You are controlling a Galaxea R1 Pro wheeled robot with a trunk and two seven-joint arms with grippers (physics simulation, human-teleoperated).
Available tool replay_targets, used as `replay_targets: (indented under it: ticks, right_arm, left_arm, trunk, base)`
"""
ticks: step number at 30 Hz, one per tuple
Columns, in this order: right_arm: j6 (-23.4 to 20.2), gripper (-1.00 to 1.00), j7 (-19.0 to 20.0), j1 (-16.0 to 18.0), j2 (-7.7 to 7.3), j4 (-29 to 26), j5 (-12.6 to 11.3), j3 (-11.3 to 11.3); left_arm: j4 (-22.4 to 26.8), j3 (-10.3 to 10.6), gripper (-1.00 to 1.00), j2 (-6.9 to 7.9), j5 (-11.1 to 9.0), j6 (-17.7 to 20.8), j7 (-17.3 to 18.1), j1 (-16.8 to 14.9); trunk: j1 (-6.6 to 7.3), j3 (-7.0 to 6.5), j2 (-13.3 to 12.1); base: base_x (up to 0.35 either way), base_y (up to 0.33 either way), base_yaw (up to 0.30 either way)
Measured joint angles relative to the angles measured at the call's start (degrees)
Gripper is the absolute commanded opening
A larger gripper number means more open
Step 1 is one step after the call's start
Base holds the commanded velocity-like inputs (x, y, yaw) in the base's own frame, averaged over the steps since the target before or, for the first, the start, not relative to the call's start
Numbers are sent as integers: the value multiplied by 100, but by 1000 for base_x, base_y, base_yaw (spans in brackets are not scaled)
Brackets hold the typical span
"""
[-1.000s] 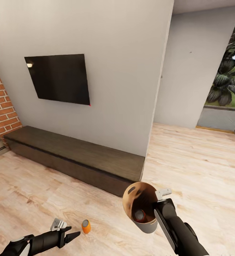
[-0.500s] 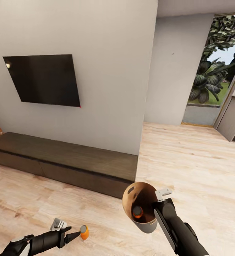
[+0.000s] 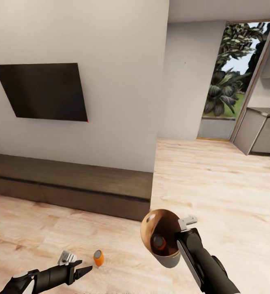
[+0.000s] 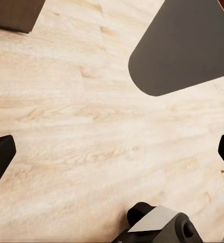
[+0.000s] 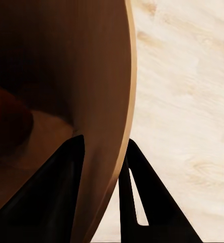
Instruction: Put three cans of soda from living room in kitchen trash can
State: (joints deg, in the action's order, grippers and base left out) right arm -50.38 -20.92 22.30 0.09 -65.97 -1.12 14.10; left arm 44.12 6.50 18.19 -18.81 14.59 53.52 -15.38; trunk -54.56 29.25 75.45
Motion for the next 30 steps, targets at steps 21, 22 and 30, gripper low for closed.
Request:
replay_targets:
  ticks: [21, 22, 30]
  right_arm:
    - [-16, -100, -1, 0, -1, -1, 69, -5]
    - [-5, -100, 0, 0, 0, -1, 32, -7]
    - [-7, -100, 0, 0, 0, -1, 24, -12]
  left_arm:
    - [-8, 0, 100, 0, 0, -14, -46, 0]
    - [-10, 0, 100, 0, 0, -20, -52, 0]
    - [-383, -3, 100, 0, 1, -755, -198, 0]
  trunk:
    - [0, 0, 0]
    - [0, 0, 0]
    - [0, 0, 0]
  base:
    - [95, 152, -235]
    - [12, 5, -45]
    - [5, 2, -17]
